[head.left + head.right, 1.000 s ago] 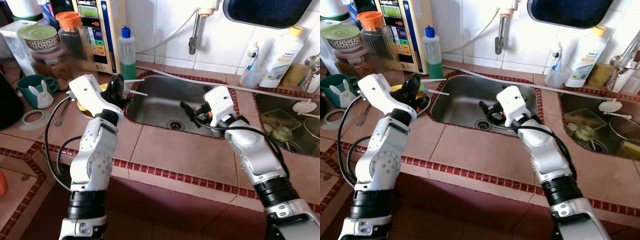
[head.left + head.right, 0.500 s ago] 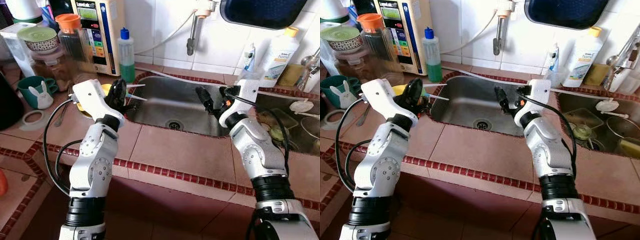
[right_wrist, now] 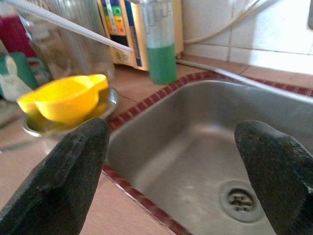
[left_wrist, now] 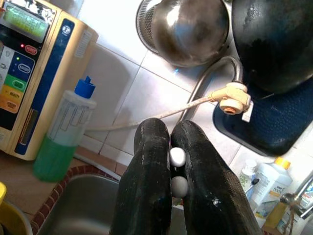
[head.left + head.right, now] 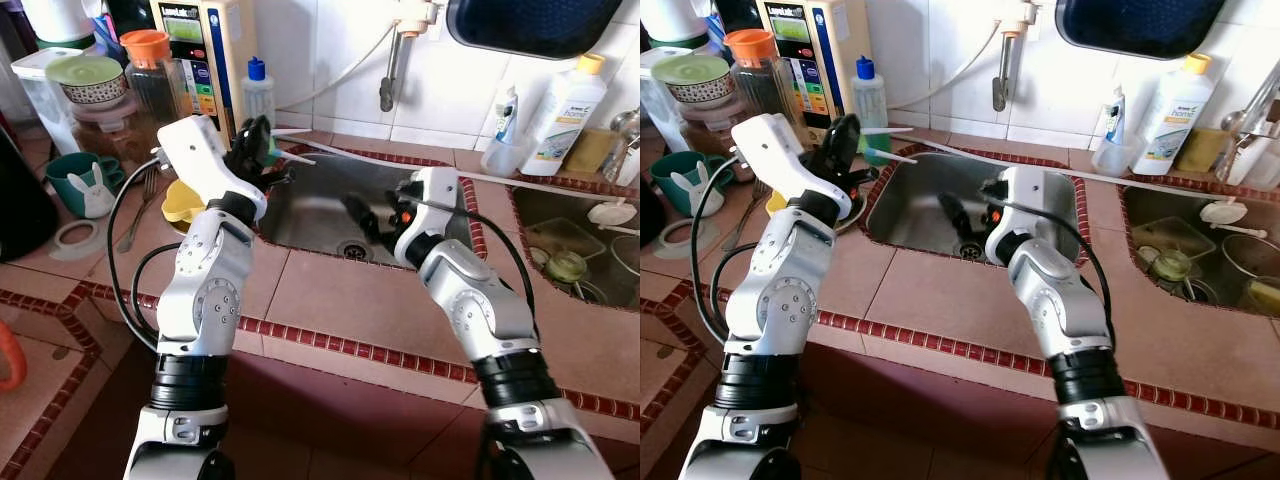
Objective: Kitchen organization
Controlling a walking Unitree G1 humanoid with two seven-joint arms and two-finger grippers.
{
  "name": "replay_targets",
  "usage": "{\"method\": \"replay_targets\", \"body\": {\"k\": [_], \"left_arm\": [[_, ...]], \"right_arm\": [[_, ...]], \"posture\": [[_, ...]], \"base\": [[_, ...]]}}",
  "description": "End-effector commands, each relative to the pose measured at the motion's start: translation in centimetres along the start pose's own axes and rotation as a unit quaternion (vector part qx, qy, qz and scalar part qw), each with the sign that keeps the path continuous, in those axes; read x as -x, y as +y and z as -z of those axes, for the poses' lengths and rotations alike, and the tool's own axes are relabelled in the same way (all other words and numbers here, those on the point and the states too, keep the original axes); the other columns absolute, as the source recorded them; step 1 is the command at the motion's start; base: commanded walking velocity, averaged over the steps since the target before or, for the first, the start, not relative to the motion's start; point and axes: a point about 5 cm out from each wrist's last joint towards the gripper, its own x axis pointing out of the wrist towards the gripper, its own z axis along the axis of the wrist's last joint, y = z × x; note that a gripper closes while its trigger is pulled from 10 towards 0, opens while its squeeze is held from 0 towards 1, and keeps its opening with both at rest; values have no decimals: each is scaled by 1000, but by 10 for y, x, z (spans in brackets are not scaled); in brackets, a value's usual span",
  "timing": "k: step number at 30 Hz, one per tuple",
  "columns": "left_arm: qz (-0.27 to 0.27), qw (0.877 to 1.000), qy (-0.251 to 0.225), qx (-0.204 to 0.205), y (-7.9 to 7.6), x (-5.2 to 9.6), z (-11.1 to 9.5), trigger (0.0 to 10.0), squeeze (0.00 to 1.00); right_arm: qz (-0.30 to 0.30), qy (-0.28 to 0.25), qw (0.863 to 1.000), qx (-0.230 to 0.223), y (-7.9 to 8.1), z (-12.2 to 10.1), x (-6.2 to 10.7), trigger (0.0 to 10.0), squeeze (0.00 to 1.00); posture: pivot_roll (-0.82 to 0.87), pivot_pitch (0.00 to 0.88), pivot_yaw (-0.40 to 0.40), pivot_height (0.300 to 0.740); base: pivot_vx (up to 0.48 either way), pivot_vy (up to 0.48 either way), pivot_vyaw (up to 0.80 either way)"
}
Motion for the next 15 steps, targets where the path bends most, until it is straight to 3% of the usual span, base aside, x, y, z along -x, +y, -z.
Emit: {"method": "replay_targets", "body": {"k": [1,4,5,7,8,10,11,13,14,15], "left_arm": [[14,1000,13,-6,-4,0,2,10000,0],[26,999,30,0,-3,9,6,10000,0],[28,999,39,16,-2,15,9,10000,0],[25,998,42,29,0,18,12,10000,0],[23,998,39,31,0,18,13,10000,0],[21,998,31,42,-2,17,12,10000,0],[21,998,20,55,-5,14,11,10000,0],[23,998,16,61,-7,12,10,10000,0],[25,997,6,76,-10,7,9,10000,0],[24,996,3,81,-11,5,8,10000,0]], "right_arm": [[-4,-10,1000,23,-5,-8,2,10000,0],[25,-17,999,-43,-17,-14,2,10000,0],[35,-24,992,-122,-17,-14,1,10000,0],[34,-35,982,-182,-12,-14,-1,10000,0],[26,-45,972,-228,-7,-15,-3,10000,0],[15,-51,958,-281,0,-13,-5,10000,0],[4,-58,944,-323,7,-11,-7,10000,0],[3,-58,940,-335,10,-9,-7,10000,0],[-2,-59,921,-384,14,-6,-9,10000,0],[-4,-59,913,-404,16,-5,-10,10000,0]], "posture": [[52,11,20,740],[55,15,17,740],[62,17,17,740],[64,17,17,740],[66,16,18,740],[68,18,21,740],[68,20,24,740],[70,23,25,740],[70,23,24,740],[70,23,24,740]], "base": [[0,0,0],[0,0,0],[0,0,0],[0,0,0],[0,0,0],[0,0,0],[0,0,0],[0,0,0],[0,0,0],[0,0,0]]}}
